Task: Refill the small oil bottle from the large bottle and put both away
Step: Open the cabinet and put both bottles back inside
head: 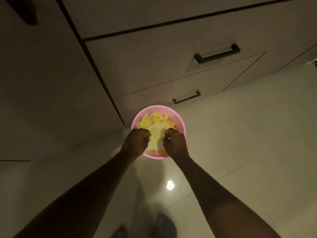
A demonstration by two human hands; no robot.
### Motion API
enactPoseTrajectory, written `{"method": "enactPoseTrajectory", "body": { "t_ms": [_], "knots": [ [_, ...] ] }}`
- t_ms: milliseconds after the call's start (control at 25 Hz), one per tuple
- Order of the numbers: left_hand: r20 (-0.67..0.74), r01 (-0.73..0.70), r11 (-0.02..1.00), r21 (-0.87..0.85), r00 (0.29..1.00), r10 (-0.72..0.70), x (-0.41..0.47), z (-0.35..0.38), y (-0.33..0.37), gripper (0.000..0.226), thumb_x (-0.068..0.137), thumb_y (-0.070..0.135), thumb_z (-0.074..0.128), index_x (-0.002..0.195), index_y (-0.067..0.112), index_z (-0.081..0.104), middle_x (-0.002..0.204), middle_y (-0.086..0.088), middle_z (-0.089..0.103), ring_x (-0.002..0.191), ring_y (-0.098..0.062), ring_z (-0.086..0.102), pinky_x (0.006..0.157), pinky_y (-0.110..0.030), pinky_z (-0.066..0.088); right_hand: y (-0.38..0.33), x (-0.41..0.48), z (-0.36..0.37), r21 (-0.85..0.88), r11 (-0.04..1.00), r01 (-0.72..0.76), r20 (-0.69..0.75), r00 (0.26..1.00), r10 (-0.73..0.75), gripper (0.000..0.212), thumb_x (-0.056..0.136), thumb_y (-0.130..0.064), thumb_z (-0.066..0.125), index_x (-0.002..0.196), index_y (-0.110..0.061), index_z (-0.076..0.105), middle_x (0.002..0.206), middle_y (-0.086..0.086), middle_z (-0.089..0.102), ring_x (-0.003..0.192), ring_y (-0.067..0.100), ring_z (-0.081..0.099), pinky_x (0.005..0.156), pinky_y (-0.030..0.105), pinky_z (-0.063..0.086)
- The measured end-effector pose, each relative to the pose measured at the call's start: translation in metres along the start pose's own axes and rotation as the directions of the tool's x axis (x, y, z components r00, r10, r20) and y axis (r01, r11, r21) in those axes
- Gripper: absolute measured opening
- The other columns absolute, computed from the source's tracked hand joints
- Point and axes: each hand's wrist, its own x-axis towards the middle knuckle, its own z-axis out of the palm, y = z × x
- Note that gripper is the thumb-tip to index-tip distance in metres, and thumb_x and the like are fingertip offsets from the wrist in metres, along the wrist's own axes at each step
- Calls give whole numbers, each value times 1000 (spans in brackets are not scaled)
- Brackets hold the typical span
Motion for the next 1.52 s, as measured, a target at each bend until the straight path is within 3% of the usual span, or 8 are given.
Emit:
{"method": "enactPoseTrajectory", "body": {
  "t_ms": [160, 240, 360, 560, 680, 840, 1080, 1520],
  "knots": [
    [-117, -97, 949, 302, 984, 137, -5, -2, 2, 31, 102, 32, 62, 131, 21, 68, 136, 3, 67, 122, -21, 61, 105, -40, 52, 6, -6, -1, -447, 860, 247, 91, 969, -231, 54, 105, -24, 54, 155, -7, 42, 155, 15, 51, 141, 34, 50, 115, 47, 42],
    [-167, -124, 889, 441, 962, 216, -14, -15, 12, 42, 104, 37, 54, 142, 20, 59, 149, -2, 57, 132, -26, 54, 111, -44, 45, -4, -15, -11, -526, 769, 362, 184, 932, -313, 68, 106, -32, 51, 164, -9, 23, 169, 14, 28, 156, 36, 27, 126, 55, 24],
    [-235, -139, 897, 419, 938, 255, -41, -46, 40, 56, 105, 40, 55, 154, 15, 45, 162, -13, 41, 146, -35, 43, 120, -48, 33, -38, -35, -33, -629, 666, 400, 193, 911, -365, 69, 110, -40, 35, 166, -11, 7, 174, 11, 2, 161, 33, 0, 128, 57, 3],
    [-331, -151, 927, 342, 904, 270, -114, -110, 97, 59, 109, 38, 36, 159, 7, 35, 169, -17, 26, 156, -34, 27, 125, -46, 24, -115, -100, -99, -499, 726, 474, 20, 843, -537, 63, 108, -35, 17, 163, -4, 21, 172, 15, 17, 160, 27, 10, 127, 52, 16],
    [-382, -138, 935, 326, 886, 264, -166, -165, 139, 64, 108, 44, 17, 165, 14, 17, 173, -9, 6, 161, -24, 7, 128, -37, 3, -167, -145, -154, -507, 691, 515, -5, 800, -600, 66, 106, -36, 15, 163, -2, 22, 172, 16, 17, 160, 24, 7, 128, 51, 15],
    [-402, -164, 923, 348, 863, 305, -232, -241, 183, 66, 104, 52, -5, 161, 20, -11, 168, -1, -22, 157, -16, -19, 129, -38, -11, -236, -202, -219, -512, 652, 559, 9, 763, -647, 67, 108, -45, 2, 166, -11, 3, 174, 7, -6, 160, 18, -13, 129, 47, -1],
    [-612, -216, 870, 443, 637, 469, -325, -401, 255, 61, 108, 37, 23, 159, 5, 26, 170, -14, 15, 158, -30, 16, 127, -48, 11, -384, -278, -314, -516, 516, 683, -100, 550, -829, 64, 109, -42, 0, 164, -11, 0, 174, 8, -7, 161, 19, -10, 129, 49, 6],
    [-753, -21, 814, 581, 367, 547, -428, -674, 342, 72, 106, 44, 13, 163, 3, 1, 172, -16, -9, 160, -28, -8, 130, -52, 4, -652, -351, -454, -600, 291, 745, -166, 240, -956, 68, 107, -43, 10, 163, -12, -14, 171, 6, -25, 157, 15, -25, 129, 48, -10]
  ]
}}
